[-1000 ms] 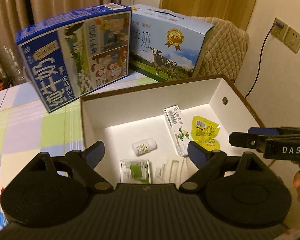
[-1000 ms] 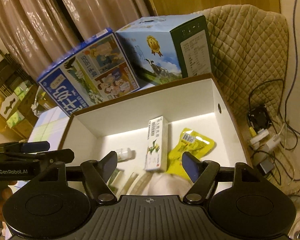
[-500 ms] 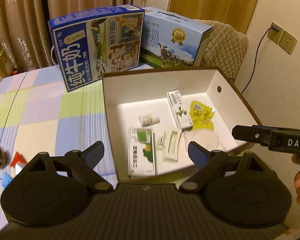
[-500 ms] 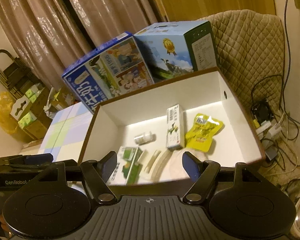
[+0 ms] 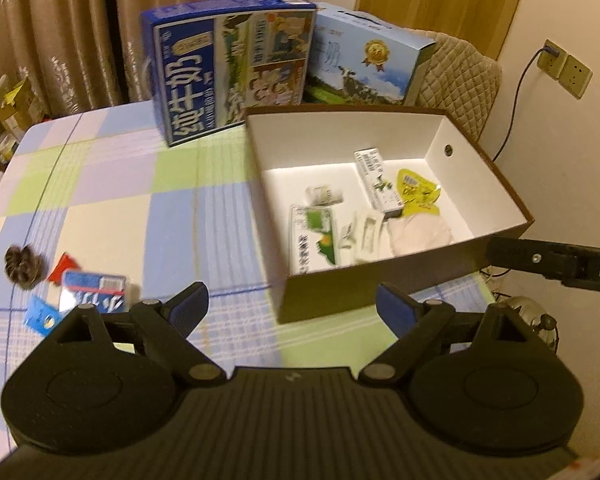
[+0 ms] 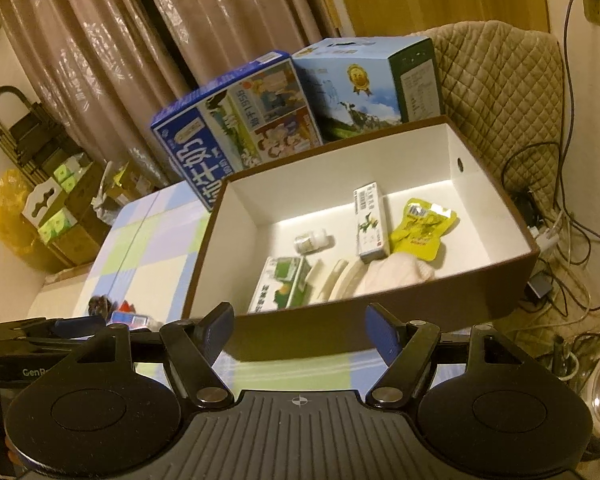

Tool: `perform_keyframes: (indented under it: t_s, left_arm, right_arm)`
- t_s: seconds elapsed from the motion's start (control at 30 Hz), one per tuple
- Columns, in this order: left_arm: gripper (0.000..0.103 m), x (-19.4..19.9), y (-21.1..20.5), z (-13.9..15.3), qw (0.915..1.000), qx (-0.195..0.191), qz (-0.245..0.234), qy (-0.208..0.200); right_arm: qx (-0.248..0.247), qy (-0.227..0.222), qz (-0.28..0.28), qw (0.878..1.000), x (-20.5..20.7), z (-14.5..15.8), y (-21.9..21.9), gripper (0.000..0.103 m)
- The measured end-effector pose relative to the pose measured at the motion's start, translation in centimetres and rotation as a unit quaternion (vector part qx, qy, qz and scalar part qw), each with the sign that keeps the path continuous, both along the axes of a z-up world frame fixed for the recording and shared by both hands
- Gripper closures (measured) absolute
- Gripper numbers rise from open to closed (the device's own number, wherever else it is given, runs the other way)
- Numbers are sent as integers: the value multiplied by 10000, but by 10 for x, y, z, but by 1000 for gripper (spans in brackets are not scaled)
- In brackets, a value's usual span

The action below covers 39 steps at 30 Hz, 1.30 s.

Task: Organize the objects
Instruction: 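Withdraw both tools from the box back toward the remaining table items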

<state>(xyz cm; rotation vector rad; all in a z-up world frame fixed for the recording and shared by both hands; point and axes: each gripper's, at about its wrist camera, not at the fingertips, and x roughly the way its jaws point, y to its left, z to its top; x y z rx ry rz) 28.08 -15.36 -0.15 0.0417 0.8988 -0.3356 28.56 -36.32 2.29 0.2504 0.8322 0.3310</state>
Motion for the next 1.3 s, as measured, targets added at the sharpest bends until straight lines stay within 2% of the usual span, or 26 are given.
perform_keyframes:
  t_s: [0.4, 0.83, 1.3]
  left_arm:
    - [14, -30, 84, -11, 9990, 113, 379, 196]
    - [14, -48, 164, -31, 9944, 255, 935, 418]
    - [14, -44, 201, -51, 9889, 372, 1342, 522]
  right_arm:
    - [-40, 356, 265, 9990, -34, -23, 61, 33]
    - [-174, 632, 562, 9963, -55, -49, 126, 33]
    - [-347, 991, 863, 9907, -53, -80, 175, 33]
